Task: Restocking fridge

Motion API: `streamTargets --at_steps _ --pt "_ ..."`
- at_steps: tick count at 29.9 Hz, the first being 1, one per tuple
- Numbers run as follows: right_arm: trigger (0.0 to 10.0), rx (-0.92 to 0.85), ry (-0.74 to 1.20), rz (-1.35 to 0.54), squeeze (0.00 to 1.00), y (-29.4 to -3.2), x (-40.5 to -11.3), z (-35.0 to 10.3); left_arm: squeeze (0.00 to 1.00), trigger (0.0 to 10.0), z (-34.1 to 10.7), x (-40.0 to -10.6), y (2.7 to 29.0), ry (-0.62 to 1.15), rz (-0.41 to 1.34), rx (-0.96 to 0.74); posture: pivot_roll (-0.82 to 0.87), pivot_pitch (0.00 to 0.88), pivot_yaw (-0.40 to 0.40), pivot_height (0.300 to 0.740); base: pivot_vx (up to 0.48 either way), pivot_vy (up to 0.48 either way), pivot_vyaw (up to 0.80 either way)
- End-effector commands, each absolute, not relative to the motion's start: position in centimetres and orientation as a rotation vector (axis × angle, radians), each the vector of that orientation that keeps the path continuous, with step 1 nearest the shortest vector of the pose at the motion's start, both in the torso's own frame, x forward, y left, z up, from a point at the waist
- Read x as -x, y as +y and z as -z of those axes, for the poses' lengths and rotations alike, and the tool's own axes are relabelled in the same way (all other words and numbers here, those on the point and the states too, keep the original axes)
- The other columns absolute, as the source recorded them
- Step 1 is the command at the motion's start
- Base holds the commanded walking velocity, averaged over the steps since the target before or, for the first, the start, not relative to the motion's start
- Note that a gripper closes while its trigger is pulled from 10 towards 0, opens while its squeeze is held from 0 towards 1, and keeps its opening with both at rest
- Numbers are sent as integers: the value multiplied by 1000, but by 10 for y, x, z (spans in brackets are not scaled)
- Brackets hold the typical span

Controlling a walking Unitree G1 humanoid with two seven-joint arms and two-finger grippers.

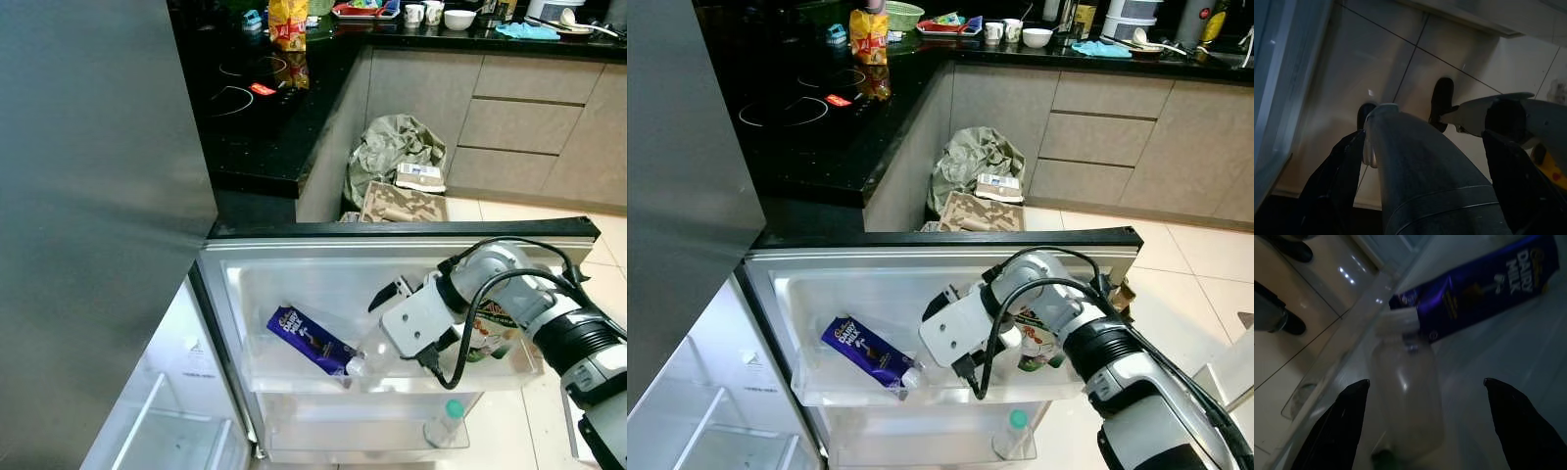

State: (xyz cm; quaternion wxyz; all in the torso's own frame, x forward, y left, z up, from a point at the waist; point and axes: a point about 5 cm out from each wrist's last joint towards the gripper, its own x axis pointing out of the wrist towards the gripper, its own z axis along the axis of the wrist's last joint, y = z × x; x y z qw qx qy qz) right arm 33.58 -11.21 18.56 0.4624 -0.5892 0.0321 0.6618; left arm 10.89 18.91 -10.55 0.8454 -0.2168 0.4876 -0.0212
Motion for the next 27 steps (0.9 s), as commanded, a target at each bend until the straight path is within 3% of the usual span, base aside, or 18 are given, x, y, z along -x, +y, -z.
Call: streamTargets --at_steps 1,8,19,27 --pt "10000 1472 70 -1661 0 -102 -335 -182 0 10000 107 -104 185 1046 50 471 -146 41 -28 740 0 0 0" --pt "10000 1489 98 -1683 0 -87 -337 -175 0 10000 108 -104 182 1049 59 470 -142 31 -30 740 0 0 0" --pt "10000 1599 299 -1697 0 -93 -344 -168 0 10000 107 -106 184 1046 55 465 -133 24 -23 740 0 0 0" --pt "10000 1602 330 -1682 0 -92 -348 -167 0 10000 108 -104 183 1047 53 470 -133 24 -28 740 0 0 0"
